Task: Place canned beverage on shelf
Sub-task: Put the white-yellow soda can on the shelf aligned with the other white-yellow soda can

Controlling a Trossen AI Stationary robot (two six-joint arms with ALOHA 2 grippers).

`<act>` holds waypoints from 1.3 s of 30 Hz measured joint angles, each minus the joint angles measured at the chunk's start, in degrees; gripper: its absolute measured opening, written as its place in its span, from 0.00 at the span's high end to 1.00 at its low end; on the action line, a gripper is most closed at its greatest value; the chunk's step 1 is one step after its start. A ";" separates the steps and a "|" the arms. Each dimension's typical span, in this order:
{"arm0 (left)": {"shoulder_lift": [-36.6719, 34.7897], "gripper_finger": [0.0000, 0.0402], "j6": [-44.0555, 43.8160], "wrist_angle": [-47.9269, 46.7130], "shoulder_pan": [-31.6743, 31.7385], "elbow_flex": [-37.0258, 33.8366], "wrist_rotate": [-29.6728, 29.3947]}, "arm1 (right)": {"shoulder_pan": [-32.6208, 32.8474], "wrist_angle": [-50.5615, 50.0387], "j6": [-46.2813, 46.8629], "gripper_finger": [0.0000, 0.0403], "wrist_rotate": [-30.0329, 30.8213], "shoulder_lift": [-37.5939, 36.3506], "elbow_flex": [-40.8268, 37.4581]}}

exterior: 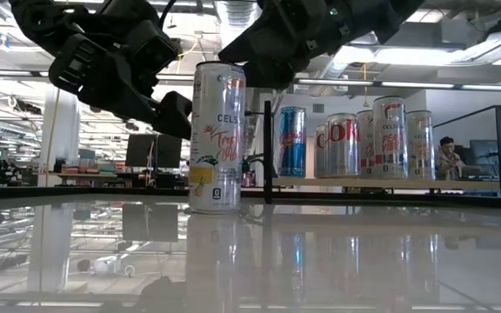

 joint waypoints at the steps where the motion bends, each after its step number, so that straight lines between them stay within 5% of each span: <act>1: 0.00 0.20 -0.02 0.43 0.11 0.00 0.07 | -0.30 0.27 -0.29 0.13 0.00 -0.16 -0.03; 19: -0.02 0.20 1.51 1.04 0.74 0.02 0.04 | 0.47 -5.08 -2.09 0.13 3.29 -10.79 -1.88; 30: -0.02 0.20 -2.79 0.16 1.90 0.02 -4.08 | 3.62 10.20 2.17 0.13 7.89 -18.46 -16.27; 39: -0.02 0.20 -6.14 -0.38 1.88 0.09 -5.57 | 9.98 12.73 -0.31 0.13 12.60 -17.01 -16.83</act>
